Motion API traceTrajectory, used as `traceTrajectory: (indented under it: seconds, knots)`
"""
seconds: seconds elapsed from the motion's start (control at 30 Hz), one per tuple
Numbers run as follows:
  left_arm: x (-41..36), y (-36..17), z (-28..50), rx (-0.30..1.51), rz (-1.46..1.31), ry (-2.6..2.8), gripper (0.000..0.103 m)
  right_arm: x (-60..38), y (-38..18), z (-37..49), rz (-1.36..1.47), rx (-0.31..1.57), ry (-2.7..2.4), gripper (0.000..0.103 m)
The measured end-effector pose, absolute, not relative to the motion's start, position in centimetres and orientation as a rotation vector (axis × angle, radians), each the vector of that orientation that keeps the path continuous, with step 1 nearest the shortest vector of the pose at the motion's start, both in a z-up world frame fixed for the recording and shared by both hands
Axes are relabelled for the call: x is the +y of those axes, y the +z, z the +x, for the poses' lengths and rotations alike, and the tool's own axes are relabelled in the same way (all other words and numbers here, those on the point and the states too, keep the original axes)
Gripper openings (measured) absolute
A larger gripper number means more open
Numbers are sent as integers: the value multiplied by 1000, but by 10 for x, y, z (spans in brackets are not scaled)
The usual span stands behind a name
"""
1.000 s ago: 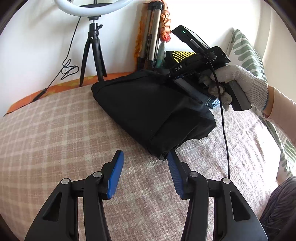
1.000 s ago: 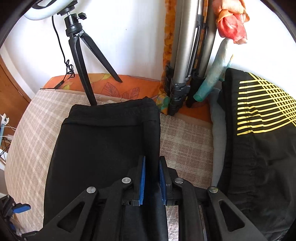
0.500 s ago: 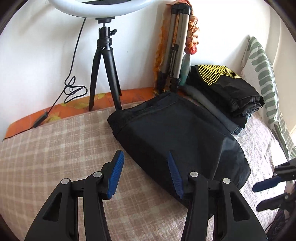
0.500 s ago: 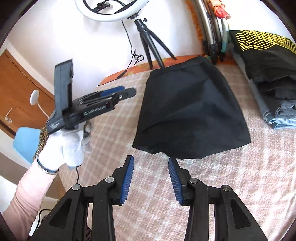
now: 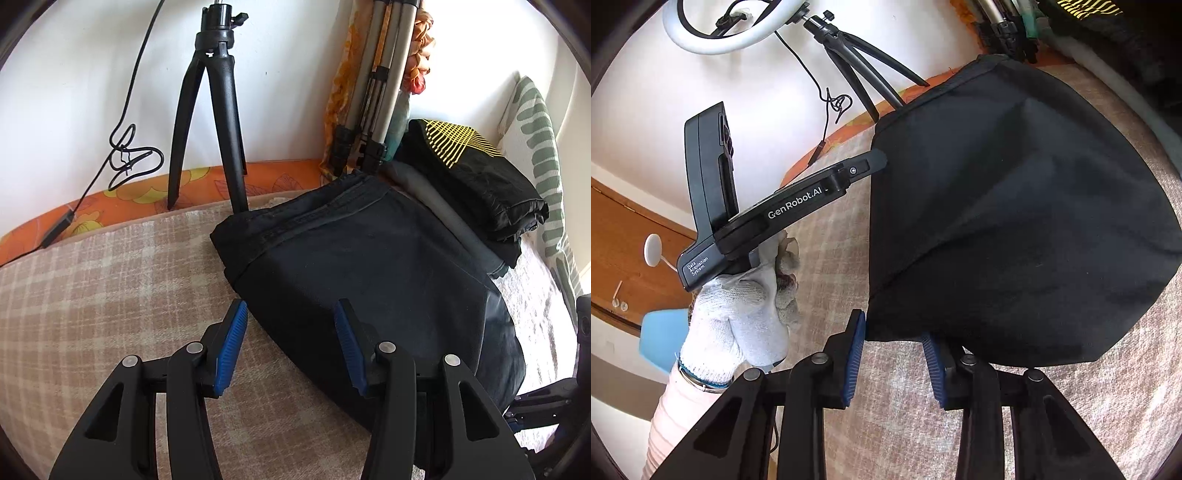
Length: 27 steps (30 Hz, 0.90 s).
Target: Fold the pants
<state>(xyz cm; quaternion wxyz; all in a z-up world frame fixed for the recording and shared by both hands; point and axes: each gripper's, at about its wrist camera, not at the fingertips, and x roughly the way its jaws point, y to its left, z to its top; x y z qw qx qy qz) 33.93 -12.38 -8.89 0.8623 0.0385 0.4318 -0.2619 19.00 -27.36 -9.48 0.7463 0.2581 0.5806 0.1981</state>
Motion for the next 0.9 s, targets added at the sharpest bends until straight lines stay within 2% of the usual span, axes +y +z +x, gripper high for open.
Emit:
traceTrajectory:
  seconds: [0.03,0.1,0.17,0.47,0.53,0.57,0.6,0.67,0.73,0.77,0.8,0.9]
  knots:
    - [-126,-91,342,905,87,-543,48,-275,-96,191,579,1262,439,23]
    - [-131,-95,348,908,104,-532,47,-275,-96,189,579,1249,444,5]
    - [-137,-101,351,903,135,-515,42,-273,-93,187,542,1231,446,2]
    - [-139,-112,361,900,135,-510,39,-274,-84,174,479,1192,469,0]
    - [-137,-110,361,903,122,-510,39,-272,-82,178,479,1197,480,7]
    - [-136,-109,360,904,121,-511,39,-269,-82,180,464,1216,487,19]
    - [-135,-109,359,905,128,-513,39,-265,-82,180,457,1222,503,40]
    - [-136,-107,357,904,145,-512,39,-254,-83,183,408,1207,491,42]
    - [-139,-106,355,900,161,-510,39,-243,-86,183,327,1191,476,22]
    - [-139,-105,354,895,169,-506,38,-240,-91,186,303,1199,466,9]
    - [-139,-105,353,889,178,-502,39,-241,-97,186,331,1214,475,4]
    - [-140,-107,352,878,211,-487,39,-242,-93,186,303,1193,474,2]
